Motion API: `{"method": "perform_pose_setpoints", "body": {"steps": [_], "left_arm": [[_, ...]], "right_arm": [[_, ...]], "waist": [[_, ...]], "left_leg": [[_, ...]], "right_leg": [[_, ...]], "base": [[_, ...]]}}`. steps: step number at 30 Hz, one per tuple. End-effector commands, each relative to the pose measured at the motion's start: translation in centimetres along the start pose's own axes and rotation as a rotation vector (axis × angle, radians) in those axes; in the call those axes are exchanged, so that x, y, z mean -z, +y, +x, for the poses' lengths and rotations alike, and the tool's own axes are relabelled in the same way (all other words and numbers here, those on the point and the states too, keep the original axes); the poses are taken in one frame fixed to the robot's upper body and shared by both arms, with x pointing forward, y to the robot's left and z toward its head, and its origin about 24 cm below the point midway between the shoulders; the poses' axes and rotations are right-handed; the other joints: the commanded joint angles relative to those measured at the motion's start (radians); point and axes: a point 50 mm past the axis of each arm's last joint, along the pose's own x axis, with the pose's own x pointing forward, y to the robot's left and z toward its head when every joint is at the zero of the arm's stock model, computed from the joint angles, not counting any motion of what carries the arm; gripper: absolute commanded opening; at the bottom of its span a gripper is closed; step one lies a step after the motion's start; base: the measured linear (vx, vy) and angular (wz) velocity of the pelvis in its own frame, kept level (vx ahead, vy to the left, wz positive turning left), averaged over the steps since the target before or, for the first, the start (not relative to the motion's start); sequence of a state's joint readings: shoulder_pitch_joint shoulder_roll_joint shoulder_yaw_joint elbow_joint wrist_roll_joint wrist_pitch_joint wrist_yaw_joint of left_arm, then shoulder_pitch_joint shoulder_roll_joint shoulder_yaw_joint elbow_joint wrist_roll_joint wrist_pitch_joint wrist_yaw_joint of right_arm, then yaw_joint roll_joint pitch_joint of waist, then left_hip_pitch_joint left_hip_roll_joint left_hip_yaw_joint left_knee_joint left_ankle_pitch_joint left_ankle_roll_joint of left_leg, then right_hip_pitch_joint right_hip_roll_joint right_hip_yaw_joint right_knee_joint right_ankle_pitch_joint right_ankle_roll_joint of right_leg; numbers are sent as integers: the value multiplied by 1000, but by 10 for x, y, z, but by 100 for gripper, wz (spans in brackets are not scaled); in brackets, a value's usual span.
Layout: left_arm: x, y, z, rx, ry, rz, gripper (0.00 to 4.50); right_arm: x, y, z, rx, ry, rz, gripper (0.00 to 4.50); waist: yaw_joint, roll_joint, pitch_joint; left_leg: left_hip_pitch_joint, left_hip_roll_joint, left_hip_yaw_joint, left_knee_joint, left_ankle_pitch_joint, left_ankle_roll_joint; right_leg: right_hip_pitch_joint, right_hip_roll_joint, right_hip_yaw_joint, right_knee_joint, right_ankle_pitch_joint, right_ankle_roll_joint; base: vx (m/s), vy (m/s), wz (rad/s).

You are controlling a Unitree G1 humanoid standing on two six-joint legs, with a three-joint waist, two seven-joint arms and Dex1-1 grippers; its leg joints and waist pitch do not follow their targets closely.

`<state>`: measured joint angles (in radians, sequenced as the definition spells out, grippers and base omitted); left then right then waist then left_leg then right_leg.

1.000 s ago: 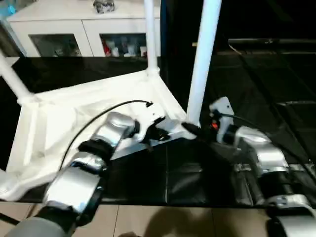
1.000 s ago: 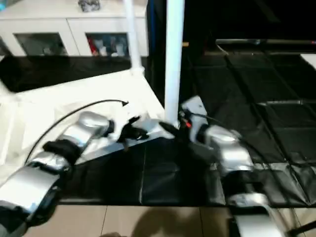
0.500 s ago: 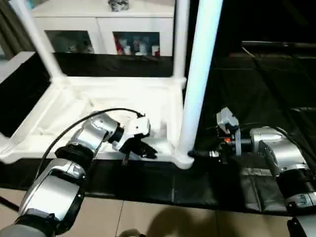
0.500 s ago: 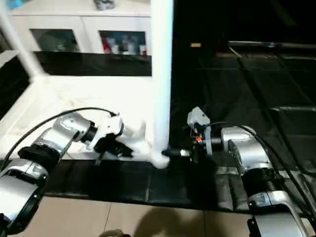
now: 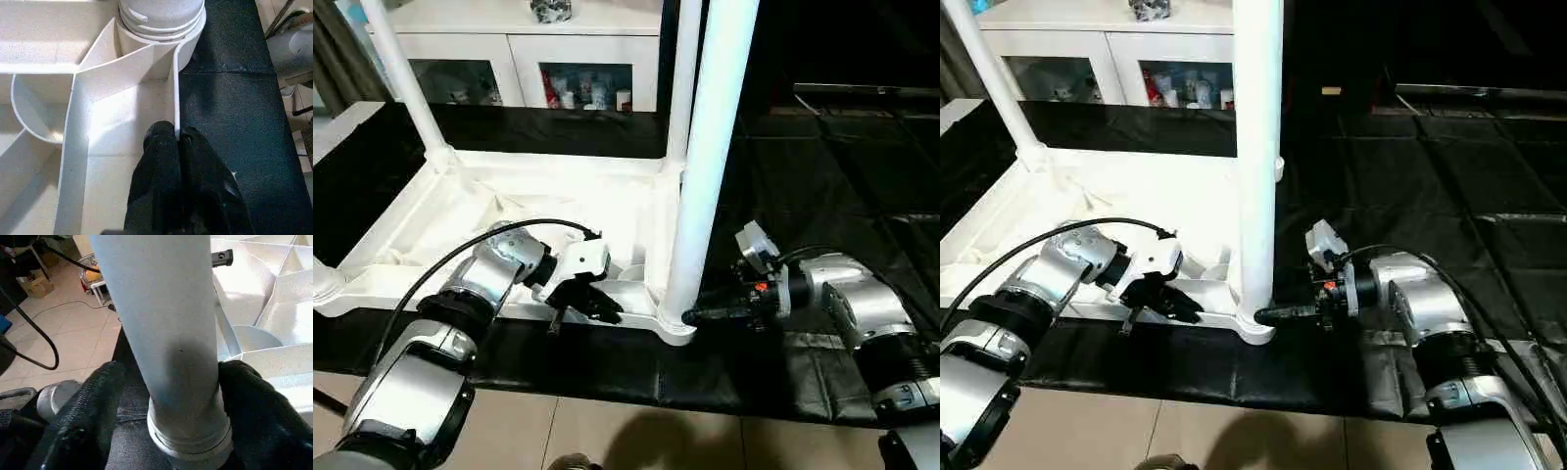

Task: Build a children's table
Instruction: Rotate leg to tighten

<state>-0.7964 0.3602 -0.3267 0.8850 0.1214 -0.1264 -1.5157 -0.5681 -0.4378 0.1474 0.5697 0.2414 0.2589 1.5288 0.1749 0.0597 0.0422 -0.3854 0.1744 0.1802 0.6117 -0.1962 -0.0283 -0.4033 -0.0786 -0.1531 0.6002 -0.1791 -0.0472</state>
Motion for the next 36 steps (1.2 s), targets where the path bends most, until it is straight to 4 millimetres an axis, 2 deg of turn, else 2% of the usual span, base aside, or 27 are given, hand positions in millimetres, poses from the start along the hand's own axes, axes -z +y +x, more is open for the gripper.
{"method": "perform_pose_setpoints", "body": {"steps": [1,10,14,16,19,20,21,22,23,24,25,26,27,28,29,30,31,32,33,34,35,36], "left_arm": [[-5,0,0,15,18,38,0],[-4,2,3,-24,0,1,0],[-6,8,8,-104,-31,-71,0],[-8,12,11,-153,-37,-96,0],[-16,22,18,-256,-79,-159,0],[-20,25,21,-288,-96,-181,0],[-27,31,25,-335,-124,-216,0],[-27,31,25,-335,-124,-216,0],[-31,34,29,-365,-140,-241,0],[-35,36,31,-395,-151,-258,0],[-37,38,33,-414,-158,-269,0],[-46,44,40,-478,-180,-298,0],[-51,47,44,-519,-195,-314,0],[-54,48,47,-543,-203,-324,0],[-59,50,51,-564,-213,-334,0],[-62,51,53,-580,-220,-339,0],[-62,51,53,-581,-220,-339,0],[-66,52,58,-601,-222,-340,0],[-68,52,60,-603,-223,-339,0],[-69,53,60,-602,-223,-338,0],[-70,53,60,-598,-221,-334,0],[-70,53,60,-597,-220,-332,0]], "right_arm": [[-6,-2,6,-21,-13,-12,290],[-4,-1,16,-13,-34,6,220],[-4,2,22,40,-61,-6,207],[-3,0,26,124,-48,-12,203],[2,-3,38,259,-30,18,197],[3,-5,43,305,-37,46,196],[5,-9,50,377,-42,75,195],[5,-9,50,377,-42,75,195],[5,-11,55,424,-45,96,194],[5,-13,60,460,-51,112,194],[4,-15,63,481,-54,122,194],[1,-21,76,561,-65,140,193],[-3,-24,83,606,-69,151,193],[-5,-26,88,636,-69,155,193],[-8,-30,94,700,-57,158,193],[-11,-34,97,741,-51,164,193],[-11,-34,97,744,-52,163,193],[-18,-38,105,788,-71,160,193],[-21,-38,107,792,-79,154,193],[-22,-38,108,794,-84,150,226],[-22,-38,110,790,-86,148,226],[-22,-38,110,788,-84,149,246]], "waist": [[-2,-20,-78],[-4,-18,-78],[-4,-21,-73],[-7,-25,-71],[-14,-25,-66],[-17,-26,-63],[-21,-22,-61],[-29,-22,-56],[-38,-24,-51],[-47,-19,-48],[-47,-19,-48],[-60,-22,-49],[-72,-7,-50],[-80,-13,-49],[-87,-11,-51],[-93,-7,-52],[-93,-7,-52],[-93,-7,-57],[-92,-8,-59],[-91,-9,-61],[-85,-12,-64],[-85,-13,-65]], "left_leg": [[16,82,-31,-59,-60,116],[19,84,-30,-60,-67,107],[23,83,-29,-63,-93,90],[22,83,-31,-66,-104,79],[24,77,-31,-69,-129,57],[27,71,-30,-71,-148,50],[29,72,-31,-73,-162,40],[29,73,-32,-76,-178,34],[39,69,-34,-77,-227,20],[46,64,-36,-77,-264,13],[46,64,-36,-77,-264,13],[47,62,-38,-82,-272,9],[57,65,-40,-84,-299,-1],[54,63,-41,-86,-299,-1],[52,62,-44,-87,-305,-2],[57,61,-42,-86,-308,3],[57,61,-42,-86,-308,3],[48,61,-41,-87,-268,19],[45,66,-41,-89,-244,25],[45,66,-39,-88,-230,28],[43,70,-37,-87,-182,44],[42,69,-35,-85,-168,51]], "right_leg": [[60,-110,77,-64,-179,-134],[58,-111,79,-63,-172,-141],[57,-112,80,-74,-236,-123],[58,-111,79,-76,-273,-112],[57,-112,78,-87,-339,-92],[57,-112,74,-98,-391,-76],[57,-114,74,-101,-423,-69],[54,-111,73,-108,-445,-64],[52,-111,67,-120,-507,-48],[57,-114,60,-131,-559,-31],[57,-114,60,-131,-559,-31],[62,-112,54,-139,-569,-13],[58,-108,51,-142,-551,-21],[62,-107,48,-144,-538,-20],[65,-108,49,-142,-519,-24],[61,-109,54,-143,-503,-35],[61,-109,54,-143,-503,-35],[70,-113,61,-134,-449,-50],[69,-111,66,-128,-402,-68],[70,-111,68,-123,-373,-78],[72,-111,76,-108,-283,-112],[72,-111,78,-104,-258,-122]], "base": [[0,0,0],[0,0,0],[0,0,0],[0,0,0],[0,0,0],[0,0,0],[0,0,0],[0,0,0],[0,0,0],[0,0,0],[0,0,0],[0,0,0],[0,0,0],[0,0,0],[0,0,0],[0,0,0],[0,0,0],[0,0,0],[0,0,0],[0,0,0],[0,0,0],[0,0,0]]}}
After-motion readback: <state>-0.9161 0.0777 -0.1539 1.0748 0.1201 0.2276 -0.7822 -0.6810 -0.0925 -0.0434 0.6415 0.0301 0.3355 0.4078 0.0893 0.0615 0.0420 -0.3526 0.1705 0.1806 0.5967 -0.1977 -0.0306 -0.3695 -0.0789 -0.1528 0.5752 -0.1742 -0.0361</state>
